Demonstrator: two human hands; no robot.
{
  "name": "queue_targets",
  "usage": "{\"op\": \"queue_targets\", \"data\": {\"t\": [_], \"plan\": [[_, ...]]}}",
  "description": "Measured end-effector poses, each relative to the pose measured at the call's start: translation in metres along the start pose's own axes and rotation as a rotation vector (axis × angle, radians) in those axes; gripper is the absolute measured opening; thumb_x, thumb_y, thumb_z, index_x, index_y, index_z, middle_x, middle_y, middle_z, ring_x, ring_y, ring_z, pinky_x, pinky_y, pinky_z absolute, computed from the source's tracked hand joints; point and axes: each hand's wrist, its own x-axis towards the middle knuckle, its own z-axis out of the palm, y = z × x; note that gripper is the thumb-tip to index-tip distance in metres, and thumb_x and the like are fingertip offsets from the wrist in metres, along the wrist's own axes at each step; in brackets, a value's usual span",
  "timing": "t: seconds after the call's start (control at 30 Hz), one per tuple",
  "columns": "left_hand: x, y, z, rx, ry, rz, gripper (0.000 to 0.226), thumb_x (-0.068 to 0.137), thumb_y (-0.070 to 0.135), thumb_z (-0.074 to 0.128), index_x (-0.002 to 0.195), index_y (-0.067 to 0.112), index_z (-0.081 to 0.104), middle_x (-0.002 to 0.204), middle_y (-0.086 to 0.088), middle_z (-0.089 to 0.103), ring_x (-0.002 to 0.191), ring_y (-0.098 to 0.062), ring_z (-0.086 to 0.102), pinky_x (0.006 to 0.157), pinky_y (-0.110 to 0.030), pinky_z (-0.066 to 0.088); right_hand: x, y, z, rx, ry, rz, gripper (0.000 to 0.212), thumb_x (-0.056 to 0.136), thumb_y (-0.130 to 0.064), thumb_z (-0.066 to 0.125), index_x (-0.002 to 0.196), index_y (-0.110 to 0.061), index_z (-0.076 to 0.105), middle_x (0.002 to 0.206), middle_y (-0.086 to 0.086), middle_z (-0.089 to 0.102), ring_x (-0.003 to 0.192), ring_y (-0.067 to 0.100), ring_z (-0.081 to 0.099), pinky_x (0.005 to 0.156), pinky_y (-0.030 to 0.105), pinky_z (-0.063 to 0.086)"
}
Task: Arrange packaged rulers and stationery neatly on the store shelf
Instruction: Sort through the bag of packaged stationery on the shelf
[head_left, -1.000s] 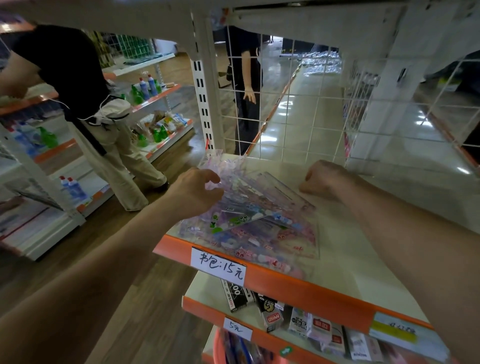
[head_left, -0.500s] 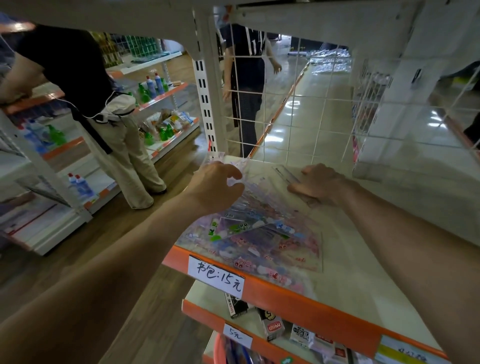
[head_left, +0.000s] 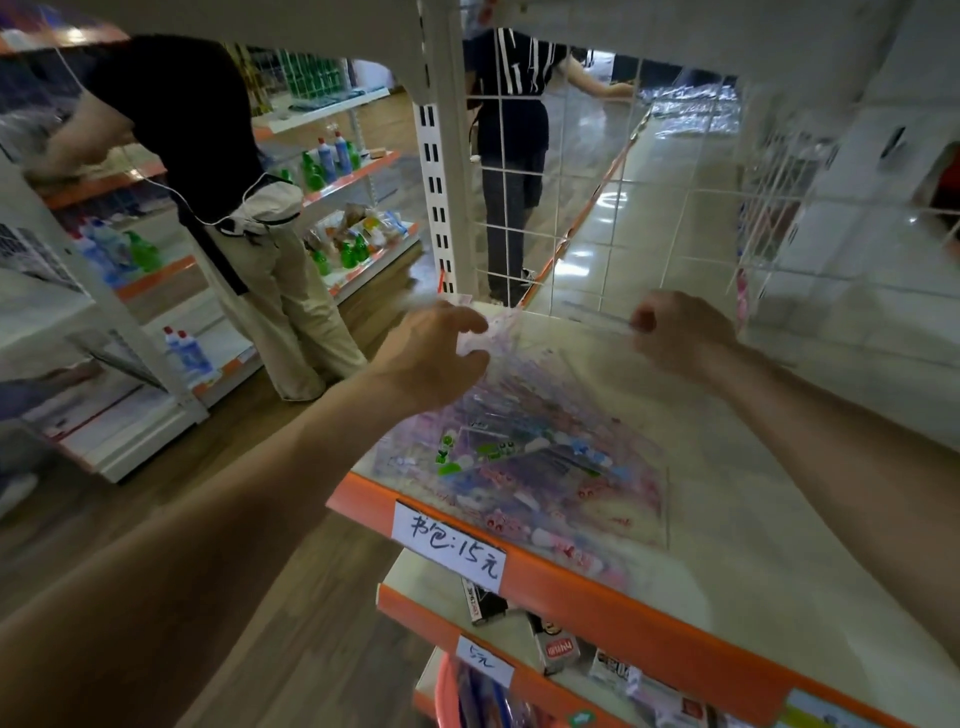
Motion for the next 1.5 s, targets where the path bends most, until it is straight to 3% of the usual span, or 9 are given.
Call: {"op": "queue_targets", "data": {"t": [0.23,0.4,0.57,0.77,0.9,1.07,1.27,1.43,1.5], "plan": [[-0.014,0.023,0.000,0.405,0.068,0.352,0.056,0.090,0.041,0.055,0.141,0.026,0.039,0.141,0.002,0.044,0.133,-0.019,0.035,0.115,-0.042,0.016,-0.060,-0.077,-0.041,0.433,-0.371,-0.314,0.002,0.086,-0.012,0.065,0.088,-0.012,0.066,0.079,0.001,0.071,0.064,0.006,0.065,0.054,0.017,0.049],[-0.030,0.016,-0.010,0.243,0.017,0.224,0.035,0.095,0.038,0.050,0.127,0.024,0.049,0.118,0.000,0.060,0.102,-0.020,0.057,0.085,-0.029,0.038,-0.082,-0.080,-0.042,0.515,-0.343,-0.282,0.033,0.088,-0.029,0.064,0.117,-0.015,0.058,0.100,0.002,0.067,0.088,0.011,0.065,0.075,0.027,0.052],[-0.040,-0.008,-0.019,-0.120,-0.042,-0.109,0.018,0.094,0.029,0.052,0.106,0.016,0.051,0.074,0.004,0.051,0.061,-0.009,0.046,0.055,-0.026,0.036,-0.101,-0.067,-0.016,-0.157,-0.556,-0.344,0.084,0.076,-0.045,0.073,0.146,-0.027,0.029,0.144,0.001,0.036,0.128,0.021,0.041,0.104,0.037,0.039],[-0.047,-0.020,-0.013,-0.196,-0.079,-0.296,0.033,0.087,0.030,0.064,0.114,0.014,0.055,0.115,-0.013,0.058,0.090,-0.024,0.054,0.074,-0.027,0.039,-0.100,-0.069,-0.010,-0.253,-0.423,-0.390,0.048,0.074,-0.026,0.066,0.120,-0.028,0.056,0.120,0.003,0.053,0.101,0.023,0.055,0.082,0.037,0.051],[-0.048,-0.016,-0.012,-0.201,-0.099,-0.321,0.044,0.090,0.029,0.061,0.128,0.011,0.052,0.124,-0.012,0.055,0.094,-0.019,0.050,0.081,-0.028,0.042,-0.104,-0.063,-0.011,-0.280,-0.522,-0.292,0.073,0.078,-0.027,0.068,0.143,-0.028,0.035,0.136,0.003,0.036,0.117,0.024,0.048,0.089,0.033,0.046],[-0.046,-0.011,-0.008,-0.252,-0.119,-0.315,0.037,0.091,0.025,0.057,0.124,0.008,0.055,0.091,-0.004,0.059,0.073,-0.016,0.053,0.063,-0.024,0.040,-0.104,-0.060,-0.009,-0.335,-0.384,-0.321,0.052,0.086,-0.021,0.056,0.136,-0.030,0.044,0.130,0.003,0.044,0.111,0.025,0.051,0.086,0.037,0.049],[-0.042,-0.008,-0.011,-0.333,-0.068,-0.332,0.032,0.094,0.031,0.055,0.117,0.010,0.058,0.068,0.000,0.051,0.049,-0.012,0.042,0.044,-0.021,0.032,-0.107,-0.046,-0.023,-0.120,-0.269,-0.403,0.023,0.093,-0.028,0.049,0.091,-0.009,0.062,0.096,0.004,0.049,0.091,0.026,0.055,0.079,0.038,0.046],[-0.043,-0.008,-0.014,-0.482,-0.103,-0.392,0.038,0.096,0.030,0.051,0.110,-0.004,0.059,0.062,-0.005,0.041,0.049,-0.017,0.034,0.043,-0.021,0.029,-0.115,-0.043,-0.032,0.093,-0.343,-0.402,0.030,0.095,-0.016,0.051,0.123,-0.011,0.059,0.117,0.007,0.061,0.106,0.023,0.057,0.093,0.041,0.046],[-0.043,-0.009,-0.014,-0.551,-0.119,-0.413,0.036,0.096,0.027,0.050,0.110,-0.005,0.059,0.064,-0.007,0.045,0.049,-0.016,0.034,0.042,-0.020,0.027,-0.119,-0.042,-0.034,0.184,-0.352,-0.374,0.032,0.096,-0.015,0.051,0.127,-0.010,0.057,0.123,0.005,0.060,0.109,0.018,0.056,0.093,0.030,0.046]]}}
